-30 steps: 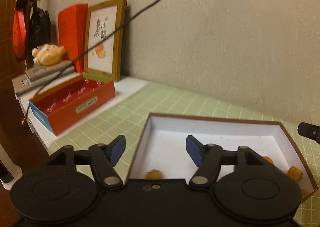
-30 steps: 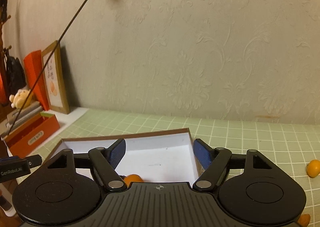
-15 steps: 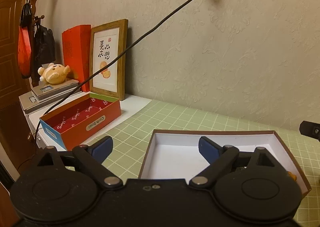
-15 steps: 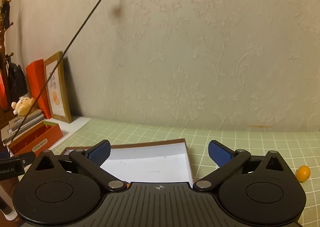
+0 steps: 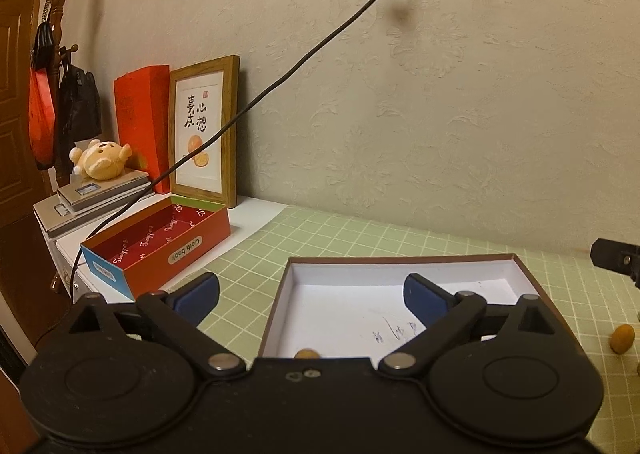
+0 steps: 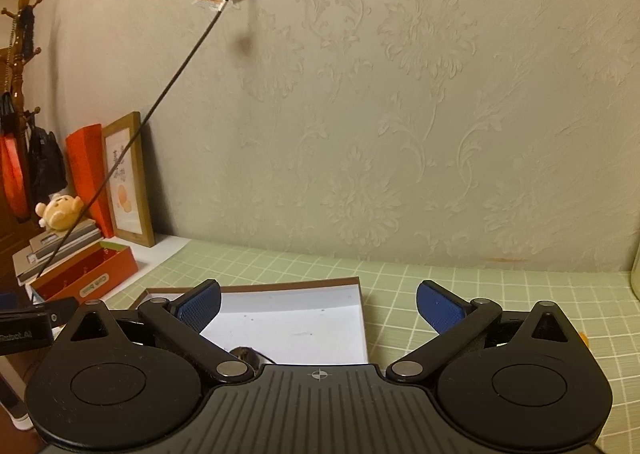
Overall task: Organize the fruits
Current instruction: 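Move both tools back to the remaining oranges on the table, then grasp a medium orange with the left tool while the right tool grasps an orange chunk, then carry the held orange and orange chunk over the white tray with both tools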
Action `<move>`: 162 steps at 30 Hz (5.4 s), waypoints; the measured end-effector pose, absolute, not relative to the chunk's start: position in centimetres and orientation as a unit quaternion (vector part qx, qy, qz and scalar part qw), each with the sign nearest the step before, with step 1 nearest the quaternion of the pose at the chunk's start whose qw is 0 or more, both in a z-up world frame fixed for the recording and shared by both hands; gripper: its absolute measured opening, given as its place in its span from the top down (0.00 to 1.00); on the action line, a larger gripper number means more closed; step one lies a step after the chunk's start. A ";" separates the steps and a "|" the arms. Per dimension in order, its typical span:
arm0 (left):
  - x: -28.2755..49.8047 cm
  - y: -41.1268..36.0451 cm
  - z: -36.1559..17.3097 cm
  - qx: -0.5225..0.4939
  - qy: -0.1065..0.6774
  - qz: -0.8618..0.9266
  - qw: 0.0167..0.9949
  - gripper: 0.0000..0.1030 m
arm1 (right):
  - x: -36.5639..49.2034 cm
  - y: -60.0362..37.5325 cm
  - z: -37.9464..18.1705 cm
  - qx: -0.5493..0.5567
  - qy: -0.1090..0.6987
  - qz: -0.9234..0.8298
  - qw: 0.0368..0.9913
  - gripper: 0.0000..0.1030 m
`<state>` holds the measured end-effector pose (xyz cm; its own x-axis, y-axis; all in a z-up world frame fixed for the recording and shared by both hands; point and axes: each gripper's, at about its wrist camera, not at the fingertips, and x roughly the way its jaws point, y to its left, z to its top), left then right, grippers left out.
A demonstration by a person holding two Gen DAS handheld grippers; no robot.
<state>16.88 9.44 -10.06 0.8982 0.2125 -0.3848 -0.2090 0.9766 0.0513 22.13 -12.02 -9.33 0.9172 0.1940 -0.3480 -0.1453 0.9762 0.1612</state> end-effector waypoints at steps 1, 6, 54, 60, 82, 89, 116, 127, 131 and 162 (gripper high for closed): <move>16.6 9.2 -10.0 0.006 0.198 0.106 0.974 0.10 | 21.7 -12.1 -9.2 0.064 0.182 0.086 0.977 0.00; 15.6 8.1 -9.9 0.008 0.198 0.096 0.975 0.10 | 19.7 -12.9 -8.9 0.052 0.173 0.090 0.979 0.00; 14.6 -9.7 -14.8 0.076 0.232 -0.134 0.961 0.17 | 8.8 -28.9 -11.2 0.097 0.174 -0.089 0.976 0.00; 14.8 -11.7 -15.6 0.083 0.242 -0.158 0.954 0.21 | 8.2 -30.5 -11.4 0.113 0.178 -0.114 0.971 0.00; 16.4 -20.3 -20.6 0.100 0.287 -0.226 0.926 0.39 | 9.0 -33.8 -13.3 0.153 0.229 -0.135 0.952 0.00; 17.2 -21.7 -21.7 0.100 0.300 -0.227 0.921 0.58 | 9.4 -34.3 -13.5 0.156 0.233 -0.139 0.950 0.00; 19.0 -14.3 -20.0 0.075 0.283 -0.141 0.946 0.78 | 16.1 -29.0 -17.3 0.136 0.297 -0.077 0.942 0.26; 18.9 -11.2 -19.0 0.063 0.277 -0.118 0.951 0.78 | 19.4 -26.6 -19.3 0.138 0.332 -0.064 0.931 0.47; 18.7 -10.6 -18.7 0.060 0.273 -0.117 0.953 0.77 | 20.1 -26.9 -19.8 0.146 0.337 -0.069 0.928 0.47; 18.1 -1.3 -14.6 0.015 0.249 -0.027 0.968 0.77 | 19.2 -17.1 -12.4 0.105 0.245 0.079 0.960 0.78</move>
